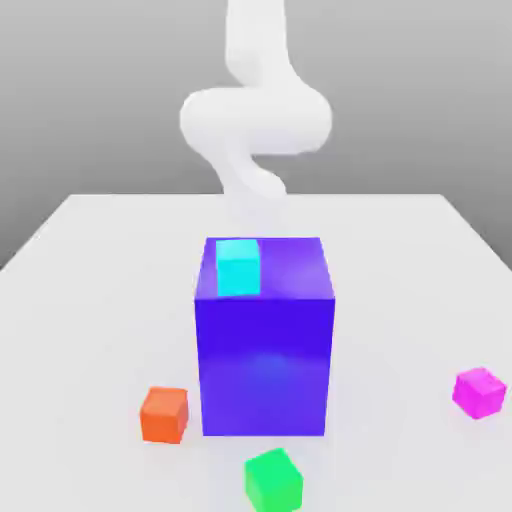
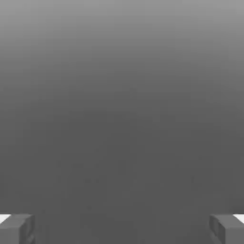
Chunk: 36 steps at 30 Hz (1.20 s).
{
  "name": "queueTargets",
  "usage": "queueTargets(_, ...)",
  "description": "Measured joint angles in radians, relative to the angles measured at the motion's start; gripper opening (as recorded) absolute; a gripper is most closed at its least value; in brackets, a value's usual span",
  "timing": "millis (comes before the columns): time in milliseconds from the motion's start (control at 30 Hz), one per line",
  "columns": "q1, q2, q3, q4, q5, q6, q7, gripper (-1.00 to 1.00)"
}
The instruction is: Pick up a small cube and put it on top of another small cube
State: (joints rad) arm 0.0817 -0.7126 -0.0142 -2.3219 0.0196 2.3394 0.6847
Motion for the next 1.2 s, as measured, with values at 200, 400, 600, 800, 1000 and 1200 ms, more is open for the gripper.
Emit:
queueTargets(200,0.186,0.215,-0.018,-0.053,0.053,0.096,-0.286,0.00)
queueTargets(400,0.338,0.424,-0.001,-0.105,0.100,0.188,-0.561,0.00)
queueTargets(600,0.455,0.630,0.061,-0.157,0.108,0.283,-0.808,0.00)
queueTargets(800,0.564,0.834,0.102,-0.211,0.010,0.381,-0.978,0.00)
queueTargets(1000,0.622,1.045,0.080,-0.207,-0.102,0.523,-0.998,0.00)
queueTargets(1200,0.632,1.107,0.068,-0.196,-0.113,0.570,-0.990,-1.00)
